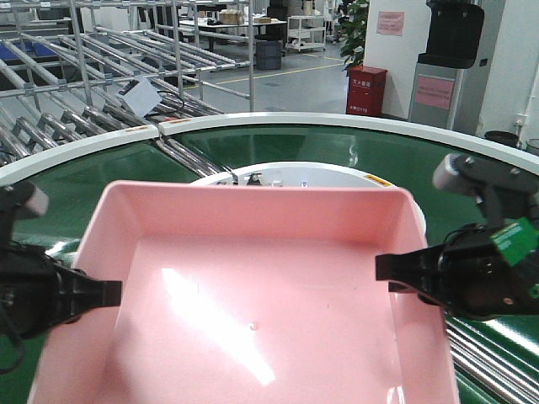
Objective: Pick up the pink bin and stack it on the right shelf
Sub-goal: 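Close both grippers on the bin walls and lift it off the conveyor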
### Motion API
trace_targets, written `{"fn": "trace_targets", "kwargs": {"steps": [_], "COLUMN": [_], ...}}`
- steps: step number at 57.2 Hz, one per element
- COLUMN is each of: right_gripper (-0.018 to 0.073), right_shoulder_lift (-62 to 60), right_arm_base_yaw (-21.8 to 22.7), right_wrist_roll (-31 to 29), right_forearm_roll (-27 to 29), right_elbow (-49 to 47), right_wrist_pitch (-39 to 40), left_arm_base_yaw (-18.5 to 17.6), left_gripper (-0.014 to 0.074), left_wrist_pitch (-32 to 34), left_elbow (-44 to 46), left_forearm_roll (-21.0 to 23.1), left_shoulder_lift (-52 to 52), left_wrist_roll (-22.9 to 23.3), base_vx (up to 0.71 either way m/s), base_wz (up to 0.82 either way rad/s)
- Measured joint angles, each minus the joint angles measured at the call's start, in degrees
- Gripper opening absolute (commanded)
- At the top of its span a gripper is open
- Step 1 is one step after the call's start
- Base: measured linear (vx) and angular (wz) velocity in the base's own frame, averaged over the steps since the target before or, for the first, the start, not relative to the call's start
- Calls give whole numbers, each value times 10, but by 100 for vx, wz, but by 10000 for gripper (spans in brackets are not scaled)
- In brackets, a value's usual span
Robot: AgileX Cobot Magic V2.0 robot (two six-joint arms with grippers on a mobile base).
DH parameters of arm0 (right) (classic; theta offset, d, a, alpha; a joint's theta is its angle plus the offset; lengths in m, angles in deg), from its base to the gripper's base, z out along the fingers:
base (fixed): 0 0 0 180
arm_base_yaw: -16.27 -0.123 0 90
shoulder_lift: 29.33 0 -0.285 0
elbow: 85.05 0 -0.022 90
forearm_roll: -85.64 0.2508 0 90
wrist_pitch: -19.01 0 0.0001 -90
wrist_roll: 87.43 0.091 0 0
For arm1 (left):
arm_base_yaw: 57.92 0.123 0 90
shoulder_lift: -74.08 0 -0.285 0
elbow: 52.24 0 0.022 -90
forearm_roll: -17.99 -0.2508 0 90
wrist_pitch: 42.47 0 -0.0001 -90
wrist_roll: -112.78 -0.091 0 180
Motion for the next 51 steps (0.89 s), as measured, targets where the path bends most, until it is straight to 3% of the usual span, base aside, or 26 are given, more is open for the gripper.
{"fn": "trace_targets", "kwargs": {"steps": [13,51], "right_gripper": [-9,-9], "right_shoulder_lift": [-18,-18], "right_arm_base_yaw": [-2,-2], "right_wrist_roll": [6,6], "right_forearm_roll": [3,5], "right_elbow": [0,0], "right_wrist_pitch": [-6,-20], "left_arm_base_yaw": [-2,-2], "left_gripper": [-2,-2], "left_wrist_pitch": [-18,-40], "left_elbow": [-5,-5], "left_forearm_roll": [2,2], "left_shoulder_lift": [43,44], "left_wrist_roll": [10,14], "base_vx": [0,0], "base_wz": [0,0]}}
